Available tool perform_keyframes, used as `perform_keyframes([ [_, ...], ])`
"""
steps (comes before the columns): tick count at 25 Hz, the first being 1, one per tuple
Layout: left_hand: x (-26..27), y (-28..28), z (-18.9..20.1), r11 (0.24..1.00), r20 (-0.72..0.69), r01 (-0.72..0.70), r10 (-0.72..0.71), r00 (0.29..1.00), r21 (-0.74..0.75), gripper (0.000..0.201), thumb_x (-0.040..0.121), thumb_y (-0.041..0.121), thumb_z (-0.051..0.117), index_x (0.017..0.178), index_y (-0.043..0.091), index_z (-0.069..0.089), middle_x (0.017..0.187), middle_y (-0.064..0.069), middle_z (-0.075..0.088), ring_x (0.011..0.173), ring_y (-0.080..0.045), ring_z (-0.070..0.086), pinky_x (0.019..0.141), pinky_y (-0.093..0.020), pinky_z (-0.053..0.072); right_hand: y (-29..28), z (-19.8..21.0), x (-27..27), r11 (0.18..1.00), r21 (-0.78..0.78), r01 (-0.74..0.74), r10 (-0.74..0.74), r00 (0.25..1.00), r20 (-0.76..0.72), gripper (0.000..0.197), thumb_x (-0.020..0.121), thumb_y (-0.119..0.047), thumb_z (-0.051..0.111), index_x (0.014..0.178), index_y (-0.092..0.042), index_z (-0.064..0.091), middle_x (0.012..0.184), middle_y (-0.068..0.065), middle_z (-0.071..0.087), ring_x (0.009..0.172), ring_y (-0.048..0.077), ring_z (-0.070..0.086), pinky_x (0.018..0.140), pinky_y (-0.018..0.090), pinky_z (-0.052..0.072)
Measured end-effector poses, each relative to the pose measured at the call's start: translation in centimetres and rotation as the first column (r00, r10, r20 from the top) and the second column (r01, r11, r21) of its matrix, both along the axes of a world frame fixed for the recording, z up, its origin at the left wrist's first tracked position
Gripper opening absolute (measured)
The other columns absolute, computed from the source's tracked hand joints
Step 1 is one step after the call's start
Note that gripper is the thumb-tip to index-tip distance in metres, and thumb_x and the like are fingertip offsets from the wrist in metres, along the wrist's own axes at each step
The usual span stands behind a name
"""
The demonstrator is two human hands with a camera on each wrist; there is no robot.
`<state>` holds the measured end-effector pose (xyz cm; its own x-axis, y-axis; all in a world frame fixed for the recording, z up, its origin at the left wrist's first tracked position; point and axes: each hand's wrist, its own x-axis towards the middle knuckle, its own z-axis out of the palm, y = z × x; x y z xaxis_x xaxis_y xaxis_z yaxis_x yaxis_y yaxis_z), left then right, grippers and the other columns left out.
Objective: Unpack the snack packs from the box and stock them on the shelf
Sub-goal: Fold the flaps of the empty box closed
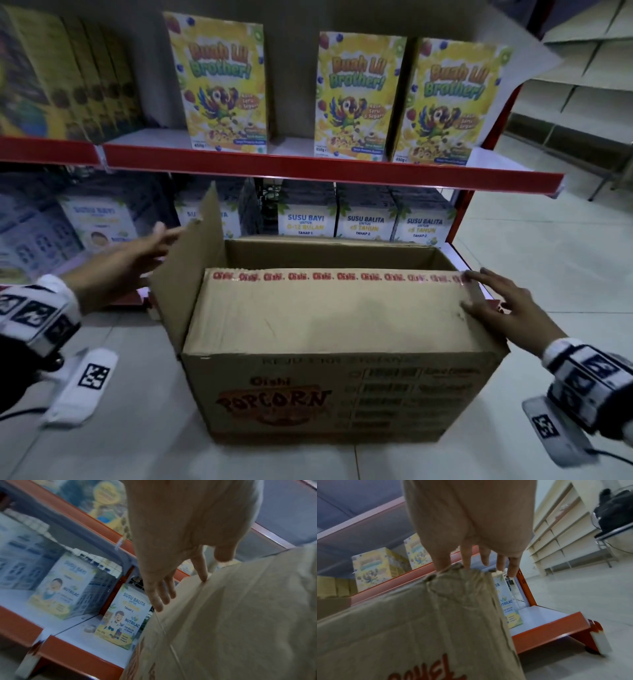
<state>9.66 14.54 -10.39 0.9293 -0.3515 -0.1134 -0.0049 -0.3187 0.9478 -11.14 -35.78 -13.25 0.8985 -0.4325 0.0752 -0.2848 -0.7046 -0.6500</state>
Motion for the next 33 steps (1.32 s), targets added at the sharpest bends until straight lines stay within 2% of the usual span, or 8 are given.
perform_keyframes([
  [3, -1.5, -4.4, 0.7, 0.878, 0.071, 0.28, -0.332, 0.941, 0.388, 0.048, 0.075, 0.071, 0.045, 0.123, 0.068, 0.041, 0.143, 0.031, 0.035, 0.132, -0.003, 0.034, 0.108, -0.039, 0.032, -0.2, -1.3, 0.6, 0.999, 0.048, -0.012, 0.018, 0.991, -0.133, 0.067, 0.086, -0.028, 0.066, 0.144, -0.035, 0.033, 0.158, -0.002, 0.017, 0.142, 0.021, 0.026, 0.116, 0.039, 0.021],
  [7, 2.4, -7.4, -1.7, 0.593, -0.027, 0.242, -0.348, 0.937, 0.768, 0.096, 0.077, 0.063, 0.056, 0.152, 0.03, 0.007, 0.161, 0.004, 0.004, 0.148, -0.021, 0.006, 0.116, -0.039, 0.016, -0.7, -3.3, 0.1, 0.981, 0.194, -0.009, 0.044, 0.984, -0.175, 0.089, 0.081, -0.027, 0.072, 0.147, -0.043, 0.015, 0.141, -0.003, 0.043, 0.123, 0.015, 0.046, 0.103, 0.029, 0.035],
  [11, 5.5, -9.5, -2.3, 0.907, -0.076, 0.047, -0.016, 0.997, 0.42, 0.092, 0.083, 0.054, 0.057, 0.151, 0.006, 0.018, 0.156, -0.009, 0.025, 0.141, -0.029, 0.03, 0.115, -0.038, 0.026, -1.5, -4.0, -0.9, 0.972, 0.231, -0.054, 0.093, 0.982, -0.163, 0.099, 0.075, -0.034, 0.073, 0.136, -0.058, -0.002, 0.134, -0.023, 0.027, 0.119, 0.001, 0.033, 0.099, 0.019, 0.027],
  [14, 6.9, -9.1, -2.4, 0.986, -0.161, -0.059, 0.085, 0.983, 0.158, 0.069, 0.093, 0.044, 0.048, 0.145, 0.001, 0.033, 0.151, -0.012, 0.037, 0.133, -0.028, 0.042, 0.112, -0.039, 0.032, -1.7, -4.4, -2.3, 0.968, 0.231, -0.096, 0.124, 0.986, -0.11, 0.096, 0.064, -0.044, 0.072, 0.131, -0.067, 0.006, 0.128, -0.047, 0.023, 0.117, -0.003, 0.042, 0.101, 0.02, 0.033],
  [20, 5.9, -7.8, -1.5, 0.996, -0.244, -0.078, 0.063, 0.968, -0.049, 0.033, 0.1, 0.025, 0.043, 0.121, 0.003, 0.054, 0.116, -0.005, 0.059, 0.094, -0.012, 0.055, 0.092, -0.032, 0.042, -1.8, -4.6, -5.2, 0.948, 0.302, -0.103, 0.112, 0.994, -0.013, 0.094, 0.06, -0.04, 0.078, 0.134, -0.064, 0.026, 0.133, -0.04, 0.043, 0.111, -0.016, 0.053, 0.087, 0.001, 0.043],
  [24, 5.2, -7.9, -1.3, 0.99, -0.286, -0.044, 0.003, 0.958, -0.137, 0.018, 0.099, 0.007, 0.041, 0.103, 0.011, 0.059, 0.097, 0.0, 0.06, 0.085, -0.009, 0.054, 0.08, -0.023, 0.046, -0.7, -4.5, -5.8, 0.961, 0.276, -0.03, 0.031, 1.0, 0.002, 0.092, 0.062, -0.038, 0.077, 0.13, -0.069, 0.024, 0.132, -0.032, 0.044, 0.112, -0.003, 0.054, 0.095, 0.026, 0.045],
  [28, 4.4, -7.3, -1.1, 0.963, -0.24, -0.05, -0.016, 0.971, -0.265, 0.043, 0.093, -0.012, 0.036, 0.104, 0.022, 0.061, 0.078, 0.01, 0.074, 0.068, -0.003, 0.069, 0.058, -0.017, 0.056, 0.2, -4.2, -5.4, 0.944, 0.33, -0.007, -0.008, 0.999, 0.044, 0.084, 0.066, -0.038, 0.071, 0.131, -0.066, 0.027, 0.124, -0.041, 0.044, 0.112, -0.006, 0.051, 0.098, 0.029, 0.039],
  [33, 3.8, -5.2, -0.5, 0.889, -0.356, -0.156, -0.009, 0.934, -0.431, 0.031, 0.082, 0.037, 0.048, 0.075, 0.015, 0.068, 0.086, -0.005, 0.063, 0.071, -0.018, 0.066, 0.068, -0.032, 0.051, -0.2, -4.6, -4.1, 0.944, 0.329, 0.028, -0.038, 0.999, 0.026, 0.064, 0.086, -0.034, 0.059, 0.132, -0.064, 0.026, 0.128, -0.024, 0.047, 0.114, 0.005, 0.048, 0.097, 0.026, 0.033],
])
